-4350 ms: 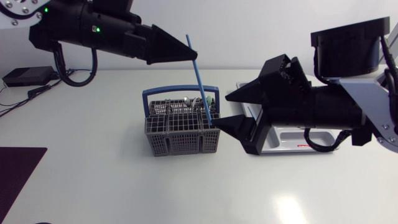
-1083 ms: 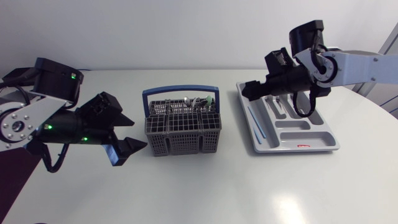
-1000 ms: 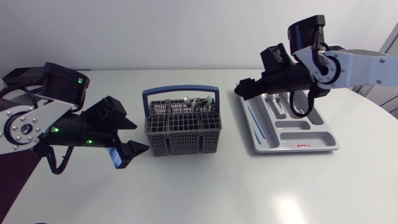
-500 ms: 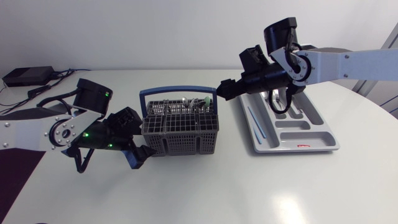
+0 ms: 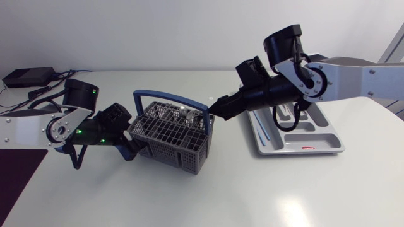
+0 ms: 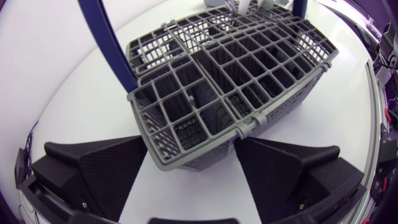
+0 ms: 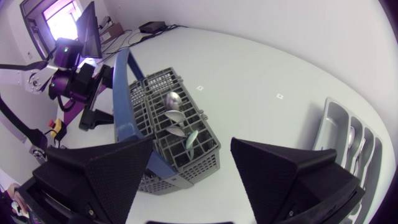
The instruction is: Unload the cutlery basket into the drawer organizer.
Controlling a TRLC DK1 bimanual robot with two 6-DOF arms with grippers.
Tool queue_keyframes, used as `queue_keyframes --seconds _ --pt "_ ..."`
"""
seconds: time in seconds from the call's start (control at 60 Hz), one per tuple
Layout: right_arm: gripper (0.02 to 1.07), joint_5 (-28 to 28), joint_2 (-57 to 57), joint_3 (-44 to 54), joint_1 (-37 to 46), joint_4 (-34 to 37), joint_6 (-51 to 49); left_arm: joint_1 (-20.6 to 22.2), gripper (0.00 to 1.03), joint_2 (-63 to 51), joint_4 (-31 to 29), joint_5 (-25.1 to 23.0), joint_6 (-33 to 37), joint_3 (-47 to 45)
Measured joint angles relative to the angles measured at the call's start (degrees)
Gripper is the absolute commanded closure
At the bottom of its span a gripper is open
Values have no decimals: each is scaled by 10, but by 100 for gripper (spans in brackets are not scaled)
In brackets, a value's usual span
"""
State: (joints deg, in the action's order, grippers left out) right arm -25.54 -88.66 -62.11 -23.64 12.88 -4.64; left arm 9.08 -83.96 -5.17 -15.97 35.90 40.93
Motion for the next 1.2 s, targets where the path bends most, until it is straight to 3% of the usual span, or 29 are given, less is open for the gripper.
queue_keyframes --seconds 0.267,0.517,0.75,0.867,1.2 --pt "17 10 20 17 40 -12 0 -42 5 -1 -8 -16 16 0" --pt "22 38 -108 -11 56 -42 2 -93 5 11 -19 -30 23 0" --pt "22 42 -200 -84 46 -43 4 -94 5 -13 -18 -31 23 16" --pt "22 17 -214 -108 44 -38 4 -90 5 -34 -17 -31 23 39" --pt "22 -25 -175 -55 44 -22 4 -80 5 -118 11 -31 9 120"
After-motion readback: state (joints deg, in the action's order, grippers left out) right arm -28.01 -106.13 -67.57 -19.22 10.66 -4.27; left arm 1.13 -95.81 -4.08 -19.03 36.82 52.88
